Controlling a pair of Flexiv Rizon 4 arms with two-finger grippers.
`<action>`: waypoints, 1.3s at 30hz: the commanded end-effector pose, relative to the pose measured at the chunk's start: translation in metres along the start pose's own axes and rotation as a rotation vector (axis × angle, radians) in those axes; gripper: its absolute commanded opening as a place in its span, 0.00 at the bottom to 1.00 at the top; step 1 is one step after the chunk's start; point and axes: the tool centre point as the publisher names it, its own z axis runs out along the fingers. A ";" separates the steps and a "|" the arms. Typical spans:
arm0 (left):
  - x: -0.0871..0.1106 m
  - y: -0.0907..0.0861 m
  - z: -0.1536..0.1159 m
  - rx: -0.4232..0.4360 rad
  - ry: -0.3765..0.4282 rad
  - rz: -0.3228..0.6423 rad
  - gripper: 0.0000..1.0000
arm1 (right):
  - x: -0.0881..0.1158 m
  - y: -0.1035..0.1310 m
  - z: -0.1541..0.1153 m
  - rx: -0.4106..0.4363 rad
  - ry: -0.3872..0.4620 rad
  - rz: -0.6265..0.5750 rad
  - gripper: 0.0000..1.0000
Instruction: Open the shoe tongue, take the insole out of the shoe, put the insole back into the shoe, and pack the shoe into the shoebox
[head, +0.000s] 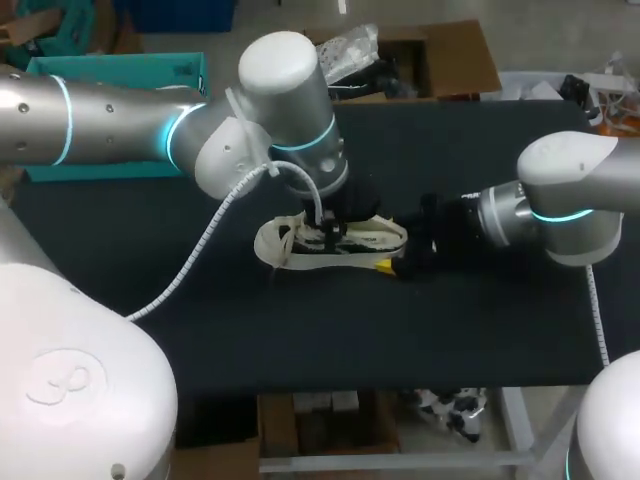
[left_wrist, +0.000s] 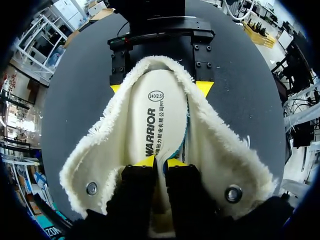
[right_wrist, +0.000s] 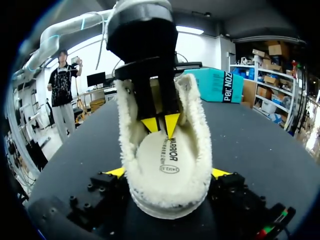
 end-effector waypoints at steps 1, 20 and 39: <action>-0.012 0.002 -0.011 0.155 0.064 0.011 0.00 | 0.003 -0.003 0.004 -0.003 0.004 -0.002 0.00; 0.006 -0.008 -0.052 0.361 0.273 0.063 0.00 | 0.003 -0.003 0.004 -0.003 0.004 -0.002 0.00; 0.013 -0.051 -0.067 0.379 0.263 0.062 0.37 | 0.003 -0.003 0.004 -0.003 0.004 -0.002 0.00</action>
